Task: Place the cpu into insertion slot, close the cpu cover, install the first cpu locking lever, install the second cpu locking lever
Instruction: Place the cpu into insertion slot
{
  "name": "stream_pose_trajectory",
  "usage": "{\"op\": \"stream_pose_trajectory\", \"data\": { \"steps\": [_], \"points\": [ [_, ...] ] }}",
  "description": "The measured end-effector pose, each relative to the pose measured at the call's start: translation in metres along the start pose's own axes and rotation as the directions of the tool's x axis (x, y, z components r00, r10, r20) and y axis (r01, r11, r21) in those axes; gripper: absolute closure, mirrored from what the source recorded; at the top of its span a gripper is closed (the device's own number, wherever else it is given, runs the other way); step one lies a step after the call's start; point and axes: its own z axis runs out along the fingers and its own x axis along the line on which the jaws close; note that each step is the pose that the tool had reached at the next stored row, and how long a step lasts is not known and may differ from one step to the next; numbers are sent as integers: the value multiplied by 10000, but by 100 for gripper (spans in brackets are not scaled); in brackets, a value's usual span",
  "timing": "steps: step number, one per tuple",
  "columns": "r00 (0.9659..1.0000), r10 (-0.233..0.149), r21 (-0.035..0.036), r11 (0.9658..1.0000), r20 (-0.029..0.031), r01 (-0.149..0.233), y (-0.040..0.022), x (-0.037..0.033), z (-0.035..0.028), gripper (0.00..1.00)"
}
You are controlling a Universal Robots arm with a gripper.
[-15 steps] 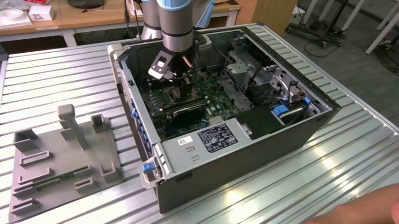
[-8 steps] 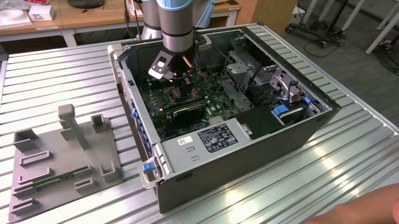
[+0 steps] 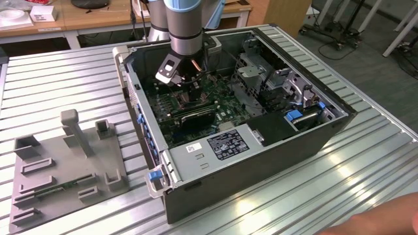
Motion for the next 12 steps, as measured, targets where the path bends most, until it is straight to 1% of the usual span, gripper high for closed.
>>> {"op": "stream_pose_trajectory", "data": {
  "steps": [12],
  "points": [
    [10000, 0, 0, 10000, -1, 0, -1, 0, 8, 46]
  ]
}}
